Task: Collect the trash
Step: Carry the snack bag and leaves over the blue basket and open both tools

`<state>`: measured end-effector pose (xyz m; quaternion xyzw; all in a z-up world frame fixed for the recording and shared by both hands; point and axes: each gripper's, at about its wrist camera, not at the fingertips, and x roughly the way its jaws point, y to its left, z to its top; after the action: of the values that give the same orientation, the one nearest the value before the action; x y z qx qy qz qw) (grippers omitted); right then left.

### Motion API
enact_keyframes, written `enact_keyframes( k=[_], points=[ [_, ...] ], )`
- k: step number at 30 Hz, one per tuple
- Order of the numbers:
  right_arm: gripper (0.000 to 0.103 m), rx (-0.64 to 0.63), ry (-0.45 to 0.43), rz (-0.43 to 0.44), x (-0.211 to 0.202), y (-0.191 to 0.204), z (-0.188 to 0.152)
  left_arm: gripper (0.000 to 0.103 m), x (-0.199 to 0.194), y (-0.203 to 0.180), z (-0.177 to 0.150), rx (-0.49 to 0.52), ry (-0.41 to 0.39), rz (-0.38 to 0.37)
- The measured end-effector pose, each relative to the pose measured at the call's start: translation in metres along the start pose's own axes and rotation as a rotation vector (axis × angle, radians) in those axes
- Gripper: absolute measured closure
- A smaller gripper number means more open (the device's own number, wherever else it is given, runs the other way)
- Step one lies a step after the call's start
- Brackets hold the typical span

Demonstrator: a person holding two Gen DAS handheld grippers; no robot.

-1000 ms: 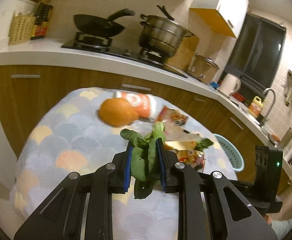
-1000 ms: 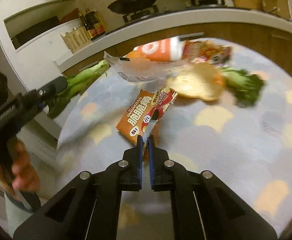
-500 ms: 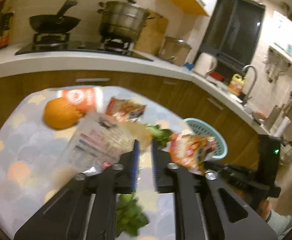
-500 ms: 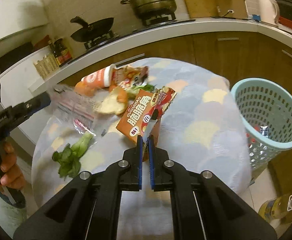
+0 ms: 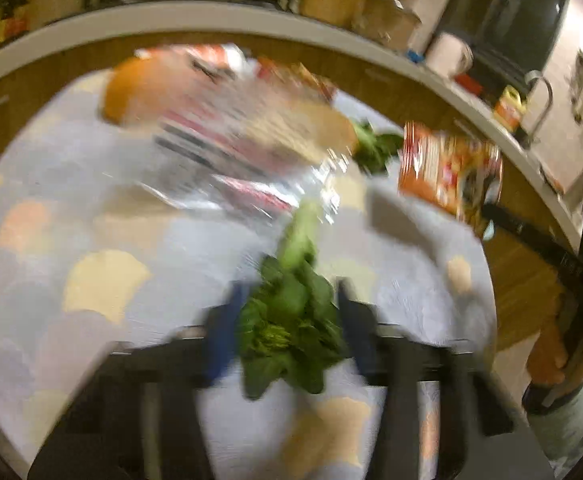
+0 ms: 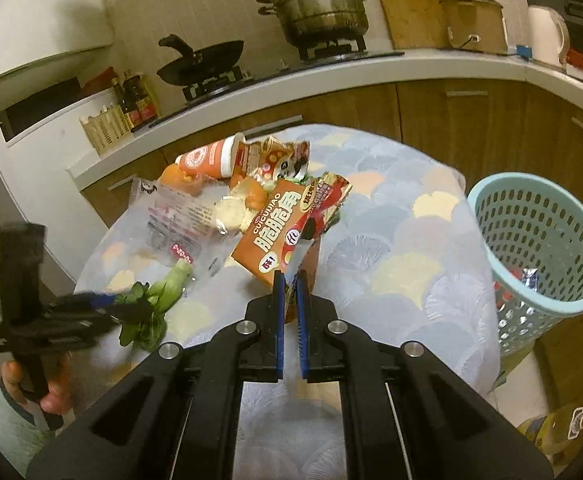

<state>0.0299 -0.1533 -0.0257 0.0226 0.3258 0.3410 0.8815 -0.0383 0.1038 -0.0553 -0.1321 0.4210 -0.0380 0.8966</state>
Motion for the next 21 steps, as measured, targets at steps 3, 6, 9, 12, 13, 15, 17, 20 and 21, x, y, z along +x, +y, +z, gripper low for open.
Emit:
enact_keyframes(
  k=[3, 6, 9, 12, 13, 15, 17, 20, 21],
  points=[
    [0.099, 0.002, -0.018, -0.021, -0.005, -0.007, 0.004, 0.087, -0.004, -0.008, 0.000, 0.025, -0.016, -0.016],
    [0.099, 0.014, -0.040, -0.048, -0.011, -0.019, 0.011, 0.087, -0.014, -0.017, 0.006, 0.045, -0.057, -0.058],
    [0.099, 0.032, -0.063, -0.074, -0.016, -0.034, 0.017, 0.087, -0.019, -0.033, 0.017, 0.080, -0.086, -0.090],
    [0.099, 0.073, -0.087, -0.110, -0.022, -0.058, 0.022, 0.087, -0.016, -0.049, 0.034, 0.106, -0.103, -0.120],
    [0.099, 0.084, -0.093, -0.126, -0.024, -0.066, 0.023, 0.087, -0.014, -0.054, 0.040, 0.109, -0.106, -0.123],
    [0.099, 0.108, -0.105, -0.155, -0.029, -0.082, 0.024, 0.087, -0.007, -0.063, 0.054, 0.104, -0.110, -0.170],
    [0.099, 0.131, -0.115, -0.185, -0.033, -0.097, 0.026, 0.087, 0.001, -0.076, 0.068, 0.093, -0.112, -0.229],
    [0.099, 0.174, -0.129, -0.228, -0.038, -0.124, 0.028, 0.087, 0.013, -0.105, 0.093, 0.126, -0.119, -0.251],
    [0.099, 0.191, -0.129, -0.248, -0.039, -0.135, 0.028, 0.087, 0.024, -0.120, 0.101, 0.141, -0.106, -0.261]
  ],
)
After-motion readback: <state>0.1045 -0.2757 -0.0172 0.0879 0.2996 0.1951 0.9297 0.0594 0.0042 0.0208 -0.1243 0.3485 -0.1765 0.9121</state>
